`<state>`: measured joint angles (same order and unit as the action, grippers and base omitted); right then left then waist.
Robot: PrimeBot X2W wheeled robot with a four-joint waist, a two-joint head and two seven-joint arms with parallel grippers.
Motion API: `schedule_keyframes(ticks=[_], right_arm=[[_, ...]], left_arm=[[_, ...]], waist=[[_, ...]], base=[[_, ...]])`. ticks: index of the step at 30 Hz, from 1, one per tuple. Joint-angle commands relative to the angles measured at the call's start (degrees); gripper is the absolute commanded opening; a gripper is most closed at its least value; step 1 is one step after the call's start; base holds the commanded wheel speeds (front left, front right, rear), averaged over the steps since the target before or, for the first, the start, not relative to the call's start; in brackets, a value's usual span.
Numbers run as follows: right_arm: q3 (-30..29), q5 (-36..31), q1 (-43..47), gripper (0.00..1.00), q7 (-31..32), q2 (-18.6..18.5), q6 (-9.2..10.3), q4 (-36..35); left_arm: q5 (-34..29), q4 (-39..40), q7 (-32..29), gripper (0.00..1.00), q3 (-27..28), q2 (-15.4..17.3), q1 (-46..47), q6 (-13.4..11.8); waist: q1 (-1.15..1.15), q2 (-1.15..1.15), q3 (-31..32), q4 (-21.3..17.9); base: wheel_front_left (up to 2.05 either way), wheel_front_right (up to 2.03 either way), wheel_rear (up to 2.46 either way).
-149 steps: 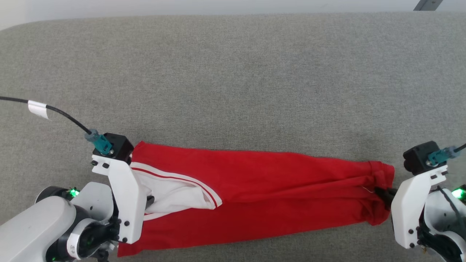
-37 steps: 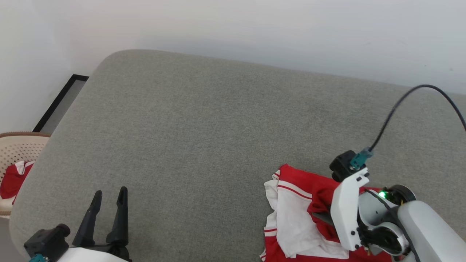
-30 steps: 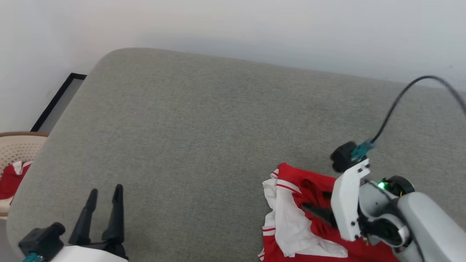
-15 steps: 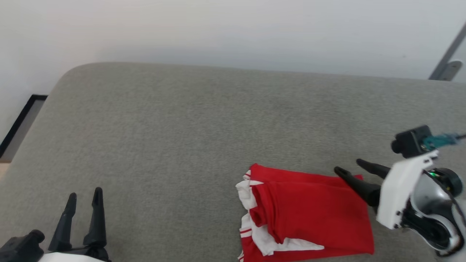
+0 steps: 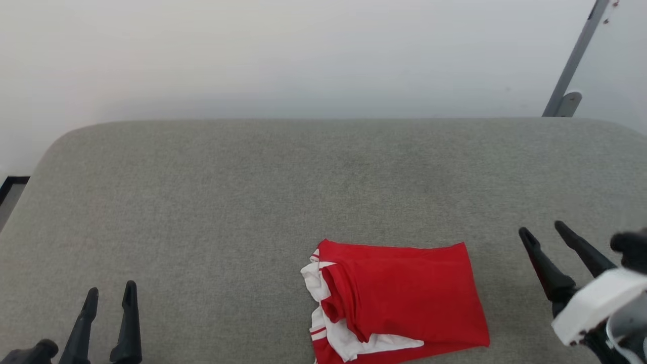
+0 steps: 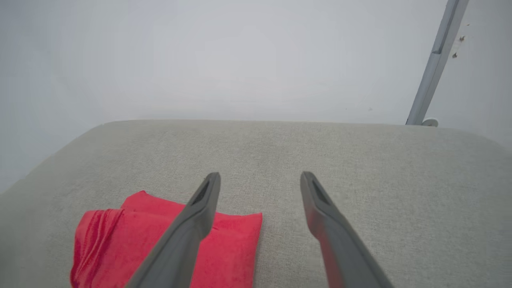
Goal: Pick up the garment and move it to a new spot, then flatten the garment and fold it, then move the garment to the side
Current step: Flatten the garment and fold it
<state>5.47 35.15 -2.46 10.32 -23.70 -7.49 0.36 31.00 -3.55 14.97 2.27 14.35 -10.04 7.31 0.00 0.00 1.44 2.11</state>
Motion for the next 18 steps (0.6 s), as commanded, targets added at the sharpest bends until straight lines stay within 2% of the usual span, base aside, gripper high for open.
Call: schedule_keyframes(ticks=[1, 8, 13, 18], right_arm=[[-0.1, -0.9, 0.5, 1.00, -1.3, 0.1, 0.00, 0.3], [-0.7, -6.5, 3.5, 1.00, -14.6, 2.0, 0.00, 5.6], [-0.2, -8.5, 4.7, 1.00, -20.5, 3.3, 0.00, 9.2], [0.3, -9.9, 5.5, 1.00, -23.6, 3.9, 0.00, 11.2]], left_arm=[[-0.5, 0.2, 0.3, 1.00, 0.3, 0.0, -0.8, 0.2], [-4.0, 0.5, 0.3, 1.00, 0.6, -0.3, -2.5, 0.2], [-6.5, -0.1, 0.3, 1.00, 0.1, -0.2, -3.4, 0.2], [-8.6, -0.7, 0.3, 1.00, -0.1, -0.6, -3.5, 0.2]], waist=[[0.00, 0.00, 0.4, -0.3], [0.00, 0.00, 1.8, -1.2], [0.00, 0.00, 2.6, -1.4], [0.00, 0.00, 3.0, -1.6]], base=[[0.00, 0.00, 0.00], [0.00, 0.00, 0.00], [0.00, 0.00, 0.00], [0.00, 0.00, 0.00]])
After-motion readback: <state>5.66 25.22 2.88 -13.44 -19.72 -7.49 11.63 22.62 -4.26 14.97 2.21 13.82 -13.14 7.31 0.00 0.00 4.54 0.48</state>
